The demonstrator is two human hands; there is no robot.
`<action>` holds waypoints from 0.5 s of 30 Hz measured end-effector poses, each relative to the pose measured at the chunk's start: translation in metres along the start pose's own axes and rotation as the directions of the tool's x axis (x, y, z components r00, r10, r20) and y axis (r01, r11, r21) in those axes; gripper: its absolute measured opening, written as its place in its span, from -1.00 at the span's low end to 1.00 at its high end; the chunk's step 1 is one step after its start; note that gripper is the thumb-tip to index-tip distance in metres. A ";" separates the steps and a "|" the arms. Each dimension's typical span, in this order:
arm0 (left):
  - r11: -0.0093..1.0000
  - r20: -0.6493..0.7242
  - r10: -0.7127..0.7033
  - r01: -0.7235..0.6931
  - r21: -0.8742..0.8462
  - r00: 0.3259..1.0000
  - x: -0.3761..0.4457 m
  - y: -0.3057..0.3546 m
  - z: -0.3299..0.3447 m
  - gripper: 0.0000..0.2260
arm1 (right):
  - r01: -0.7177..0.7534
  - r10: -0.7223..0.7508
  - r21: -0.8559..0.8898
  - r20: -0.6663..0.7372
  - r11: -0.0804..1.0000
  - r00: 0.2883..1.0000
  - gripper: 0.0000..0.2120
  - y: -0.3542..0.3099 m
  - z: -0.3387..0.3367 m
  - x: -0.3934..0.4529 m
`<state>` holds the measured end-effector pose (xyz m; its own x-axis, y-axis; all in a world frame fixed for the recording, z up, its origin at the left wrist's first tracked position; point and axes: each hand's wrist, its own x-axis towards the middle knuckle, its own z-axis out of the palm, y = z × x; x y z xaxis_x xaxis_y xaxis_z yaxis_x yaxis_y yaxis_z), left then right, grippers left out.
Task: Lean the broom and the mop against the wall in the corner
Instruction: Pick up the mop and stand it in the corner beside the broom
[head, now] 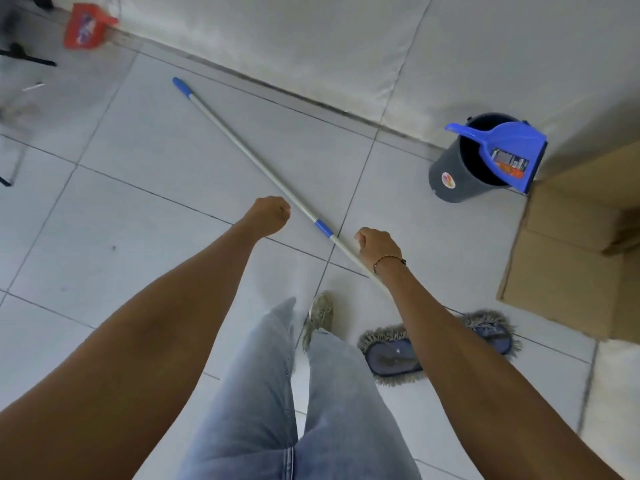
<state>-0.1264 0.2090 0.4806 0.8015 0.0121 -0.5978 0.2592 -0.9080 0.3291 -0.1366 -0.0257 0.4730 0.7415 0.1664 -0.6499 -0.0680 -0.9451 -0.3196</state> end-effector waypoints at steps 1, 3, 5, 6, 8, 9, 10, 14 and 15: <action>1.000 0.012 0.000 0.000 -0.015 1.000 0.017 -0.005 -0.006 -0.83 | -0.010 0.010 0.006 0.006 1.000 1.000 -0.78 -0.005 -0.004 0.015; 0.999 0.032 0.007 -0.006 -0.049 0.999 0.038 -0.013 -0.009 -0.85 | -0.016 0.016 0.011 0.020 1.000 1.000 -0.79 -0.011 -0.007 0.032; 0.999 0.060 0.017 -0.015 -0.043 0.998 0.060 -0.021 -0.012 -0.85 | -0.034 0.033 0.031 0.026 0.999 0.999 -0.79 -0.016 -0.010 0.051; 0.999 0.075 0.018 -0.015 -0.038 0.997 0.070 -0.025 -0.013 -0.86 | -0.043 0.042 0.046 0.026 0.998 0.999 -0.79 -0.018 -0.010 0.059; 1.000 0.126 0.016 -0.013 -0.026 0.992 0.092 -0.034 -0.012 -0.88 | -0.072 0.071 0.054 0.031 0.996 0.997 -0.81 -0.022 -0.008 0.076; 1.000 0.155 0.010 -0.005 -0.028 0.988 0.101 -0.039 -0.013 -0.87 | -0.092 0.090 0.058 0.037 0.994 0.995 -0.83 -0.023 -0.007 0.083; 1.000 0.170 0.006 -0.001 -0.029 0.985 0.114 -0.045 -0.015 -0.85 | -0.111 0.109 0.064 0.034 0.992 0.993 -0.85 -0.025 -0.004 0.094; 0.993 0.166 -0.011 0.030 -0.112 0.986 0.178 -0.072 -0.022 -0.80 | -0.187 0.184 0.114 0.036 0.976 0.982 -0.78 -0.031 0.014 0.150; 0.978 0.158 -0.042 0.073 -0.194 0.986 0.196 -0.078 -0.018 -0.82 | -0.207 0.204 0.133 0.039 0.969 0.978 -0.76 -0.028 0.022 0.164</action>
<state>0.0204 0.2896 0.3514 0.6944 -0.0157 -0.7194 0.4168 -0.8061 0.4200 -0.0274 0.0344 0.3602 0.6853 -0.0189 -0.7280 -0.3083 -0.9132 -0.2665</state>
